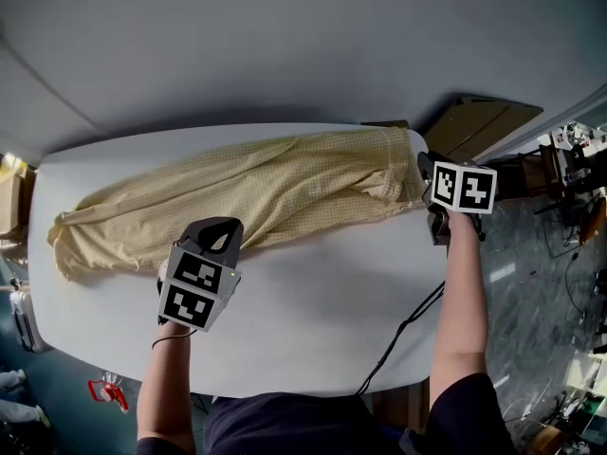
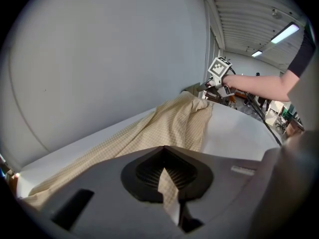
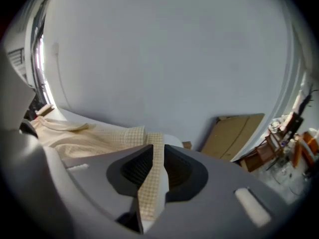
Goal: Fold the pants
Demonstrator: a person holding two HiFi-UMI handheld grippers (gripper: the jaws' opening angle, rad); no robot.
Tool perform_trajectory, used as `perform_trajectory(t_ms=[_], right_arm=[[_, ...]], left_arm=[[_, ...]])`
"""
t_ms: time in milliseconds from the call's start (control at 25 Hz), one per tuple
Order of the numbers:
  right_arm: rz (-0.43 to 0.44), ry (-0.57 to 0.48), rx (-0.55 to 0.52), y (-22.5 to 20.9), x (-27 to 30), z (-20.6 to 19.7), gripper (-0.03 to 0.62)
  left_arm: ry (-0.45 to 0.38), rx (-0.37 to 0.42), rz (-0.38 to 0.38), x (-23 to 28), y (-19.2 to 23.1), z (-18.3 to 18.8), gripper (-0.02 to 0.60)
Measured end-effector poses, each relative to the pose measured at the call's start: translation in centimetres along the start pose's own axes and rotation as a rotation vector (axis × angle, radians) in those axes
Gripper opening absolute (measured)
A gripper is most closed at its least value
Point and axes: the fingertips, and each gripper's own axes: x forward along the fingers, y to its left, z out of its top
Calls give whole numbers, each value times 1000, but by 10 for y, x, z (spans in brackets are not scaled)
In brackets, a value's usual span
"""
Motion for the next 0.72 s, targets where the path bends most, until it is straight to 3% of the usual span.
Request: perform_trajectory(t_ms=[80, 160, 320, 440, 560, 640, 720], right_arm=[[-27, -40, 59, -10, -8, 2, 31], [53, -28, 89, 2, -12, -1, 40], [189, 84, -41, 50, -19, -35, 104], [233, 143, -81, 73, -22, -63, 134], [202, 171, -104, 81, -14, -78, 131], [148, 161, -131, 78, -11, -78, 21], [123, 142, -180, 75, -17, -71, 11]], left_arm=[[-2, 5, 3, -3, 0, 0, -2], [-3, 6, 5, -7, 1, -3, -2], [-9, -5, 0, -10, -1, -6, -2], [-13, -7, -7, -12, -5, -6, -2], [-2, -9, -14, -10, -7, -11, -2], [11, -17, -15, -8, -6, -16, -2], [26, -29, -14, -4, -3, -22, -2]])
